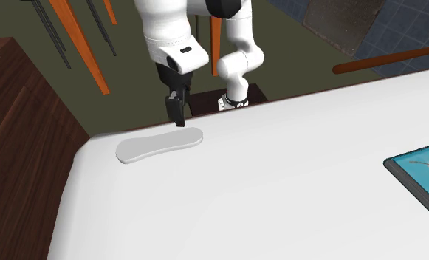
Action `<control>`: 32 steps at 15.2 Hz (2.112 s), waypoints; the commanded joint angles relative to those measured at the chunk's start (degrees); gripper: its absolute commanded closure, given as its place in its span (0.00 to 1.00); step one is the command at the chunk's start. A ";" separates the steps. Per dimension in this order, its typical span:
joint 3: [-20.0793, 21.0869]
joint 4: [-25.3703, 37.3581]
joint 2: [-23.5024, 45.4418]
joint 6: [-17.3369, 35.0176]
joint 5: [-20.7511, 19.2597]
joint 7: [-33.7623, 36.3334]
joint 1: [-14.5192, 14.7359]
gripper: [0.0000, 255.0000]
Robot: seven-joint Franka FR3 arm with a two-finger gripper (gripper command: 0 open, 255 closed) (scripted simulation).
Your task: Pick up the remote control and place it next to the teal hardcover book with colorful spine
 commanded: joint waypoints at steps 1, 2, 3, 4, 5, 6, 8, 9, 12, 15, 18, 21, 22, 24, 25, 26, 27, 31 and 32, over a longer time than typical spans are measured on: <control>-5.78 6.29 8.51 -0.60 5.61 -9.55 1.54 0.00; -8.23 9.31 13.31 -1.12 9.40 -14.45 1.13 0.00; -9.86 12.56 18.40 -1.99 13.59 -19.39 -0.41 0.00; -10.29 16.06 23.25 -3.16 17.61 -23.93 -3.10 0.00; -9.53 19.71 27.43 -4.49 20.92 -27.69 -6.56 0.00; -8.62 18.57 26.79 -3.51 20.23 -27.32 -6.79 0.00; -8.47 16.41 26.10 -1.71 19.62 -27.02 -6.19 0.00; -8.49 15.37 25.83 -0.83 19.39 -26.92 -5.86 0.00; -8.53 12.42 25.16 1.73 18.84 -26.66 -5.00 0.00; -8.53 11.88 25.06 2.21 18.75 -26.62 -4.86 0.00; -8.53 11.88 25.06 2.21 18.75 -26.62 -4.86 0.00; -8.53 11.89 25.07 2.19 18.76 -26.62 -4.87 0.00; -8.53 11.89 25.07 2.19 18.76 -26.62 -4.87 1.00; -8.53 11.89 25.06 2.19 18.76 -26.62 -4.87 1.00; -8.53 11.90 25.07 2.19 18.76 -26.63 -4.88 1.00; -8.53 11.90 25.06 2.19 18.75 -26.62 -4.87 1.00; -8.53 11.90 25.06 2.19 18.75 -26.62 -4.87 1.00; -8.53 11.88 25.06 2.21 18.75 -26.62 -4.86 1.00; -8.53 12.82 25.25 1.37 18.90 -26.69 -5.11 1.00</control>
